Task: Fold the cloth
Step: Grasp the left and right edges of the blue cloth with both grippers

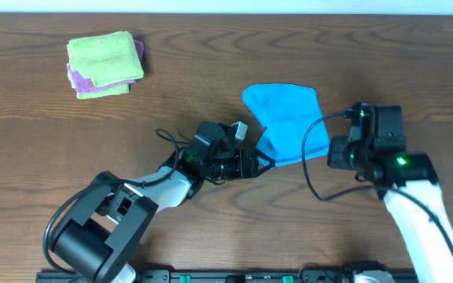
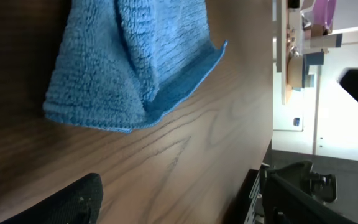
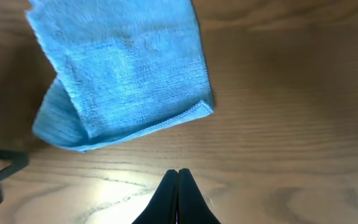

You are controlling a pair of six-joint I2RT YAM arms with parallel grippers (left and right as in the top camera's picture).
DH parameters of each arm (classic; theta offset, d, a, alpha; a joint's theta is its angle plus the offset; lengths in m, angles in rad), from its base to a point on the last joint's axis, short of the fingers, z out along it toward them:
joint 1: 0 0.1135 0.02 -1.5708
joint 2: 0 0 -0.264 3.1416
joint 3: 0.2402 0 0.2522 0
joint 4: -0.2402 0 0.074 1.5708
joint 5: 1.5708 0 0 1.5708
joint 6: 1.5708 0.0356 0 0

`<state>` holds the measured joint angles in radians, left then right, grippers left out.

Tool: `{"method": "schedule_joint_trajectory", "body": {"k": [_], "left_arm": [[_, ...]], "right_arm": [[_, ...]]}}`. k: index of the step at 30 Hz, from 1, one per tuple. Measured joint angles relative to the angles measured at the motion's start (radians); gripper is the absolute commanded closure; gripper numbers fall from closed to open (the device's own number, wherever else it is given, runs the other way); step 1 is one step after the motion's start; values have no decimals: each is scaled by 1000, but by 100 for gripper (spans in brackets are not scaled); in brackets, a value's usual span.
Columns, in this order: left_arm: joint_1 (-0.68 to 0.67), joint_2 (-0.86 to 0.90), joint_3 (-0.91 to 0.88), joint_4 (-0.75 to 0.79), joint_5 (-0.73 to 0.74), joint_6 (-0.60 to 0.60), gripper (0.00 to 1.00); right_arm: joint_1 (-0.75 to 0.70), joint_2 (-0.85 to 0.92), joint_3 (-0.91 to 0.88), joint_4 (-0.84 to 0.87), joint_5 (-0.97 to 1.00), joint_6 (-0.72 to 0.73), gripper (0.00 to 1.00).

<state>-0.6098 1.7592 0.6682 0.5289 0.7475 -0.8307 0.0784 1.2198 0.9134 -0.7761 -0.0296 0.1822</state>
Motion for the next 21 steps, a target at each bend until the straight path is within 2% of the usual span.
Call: {"method": "schedule_joint_trajectory", "body": {"k": [16, 21], "left_arm": [[0, 0, 0, -5, -49, 20, 22], [0, 0, 0, -27, -73, 24, 22]], "right_arm": [[-10, 350, 0, 199, -113, -26, 98], [-14, 409, 0, 254, -139, -34, 98]]}}
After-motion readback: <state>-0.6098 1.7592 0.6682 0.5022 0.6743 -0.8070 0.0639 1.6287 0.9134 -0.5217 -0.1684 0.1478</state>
